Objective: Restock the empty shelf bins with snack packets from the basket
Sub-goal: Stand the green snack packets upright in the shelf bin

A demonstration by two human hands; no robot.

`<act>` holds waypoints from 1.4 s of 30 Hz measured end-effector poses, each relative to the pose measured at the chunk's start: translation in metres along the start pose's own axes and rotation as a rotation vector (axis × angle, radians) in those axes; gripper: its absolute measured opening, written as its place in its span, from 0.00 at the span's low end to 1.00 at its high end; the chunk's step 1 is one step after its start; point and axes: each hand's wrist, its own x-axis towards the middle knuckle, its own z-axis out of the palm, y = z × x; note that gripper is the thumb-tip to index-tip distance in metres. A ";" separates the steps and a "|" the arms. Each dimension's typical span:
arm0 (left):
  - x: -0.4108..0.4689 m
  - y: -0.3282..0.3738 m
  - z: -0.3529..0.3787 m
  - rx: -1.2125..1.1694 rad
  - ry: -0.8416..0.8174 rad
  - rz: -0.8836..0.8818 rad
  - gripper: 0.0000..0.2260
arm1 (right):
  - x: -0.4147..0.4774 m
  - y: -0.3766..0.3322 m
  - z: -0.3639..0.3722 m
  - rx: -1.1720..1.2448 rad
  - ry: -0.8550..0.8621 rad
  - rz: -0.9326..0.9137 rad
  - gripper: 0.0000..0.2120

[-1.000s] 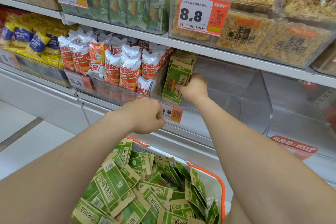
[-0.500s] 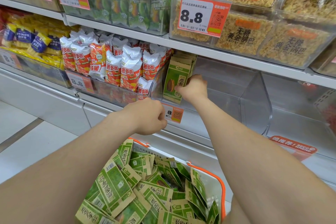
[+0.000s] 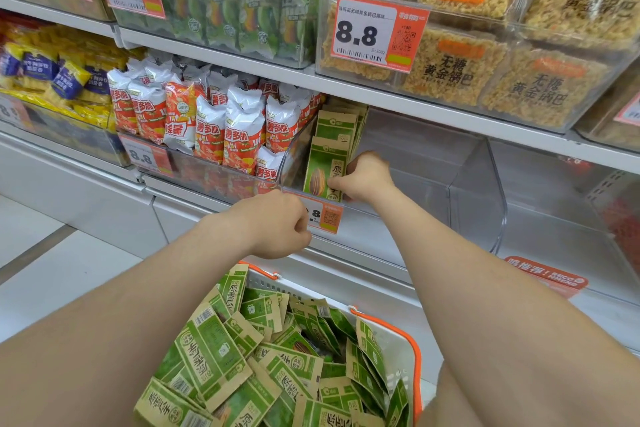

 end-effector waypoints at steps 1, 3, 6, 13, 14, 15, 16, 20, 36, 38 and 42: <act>0.000 0.001 0.000 0.000 -0.010 0.002 0.12 | -0.001 0.000 0.000 0.008 -0.012 -0.009 0.15; 0.000 0.001 0.002 -0.009 -0.032 0.002 0.14 | -0.006 -0.002 -0.003 -0.009 -0.028 -0.025 0.14; 0.001 0.000 0.005 -0.037 -0.089 0.003 0.15 | -0.022 -0.003 -0.011 -0.064 -0.081 -0.072 0.14; -0.003 0.012 0.013 0.011 -0.221 0.045 0.12 | -0.084 -0.027 -0.044 -0.084 0.045 -0.383 0.15; -0.002 0.014 0.016 0.025 -0.244 0.044 0.11 | -0.095 -0.031 -0.050 -0.089 0.002 -0.434 0.14; -0.002 0.016 0.018 0.039 -0.274 0.042 0.11 | -0.107 -0.035 -0.055 -0.118 -0.087 -0.464 0.13; -0.002 0.017 0.020 0.056 -0.309 0.035 0.10 | -0.117 -0.035 -0.057 -0.151 -0.224 -0.461 0.12; -0.002 0.026 0.034 0.175 -0.437 0.024 0.12 | -0.141 -0.006 -0.040 -0.403 -0.794 -0.284 0.08; 0.001 0.080 0.073 0.312 -0.495 0.114 0.18 | -0.168 0.104 0.058 -1.036 -0.917 -0.338 0.08; 0.001 0.078 0.072 0.317 -0.498 0.111 0.19 | -0.168 0.107 0.058 -1.016 -0.846 -0.350 0.04; 0.000 0.070 0.065 0.318 -0.491 0.101 0.19 | -0.170 0.097 0.053 -0.911 -0.746 -0.318 0.06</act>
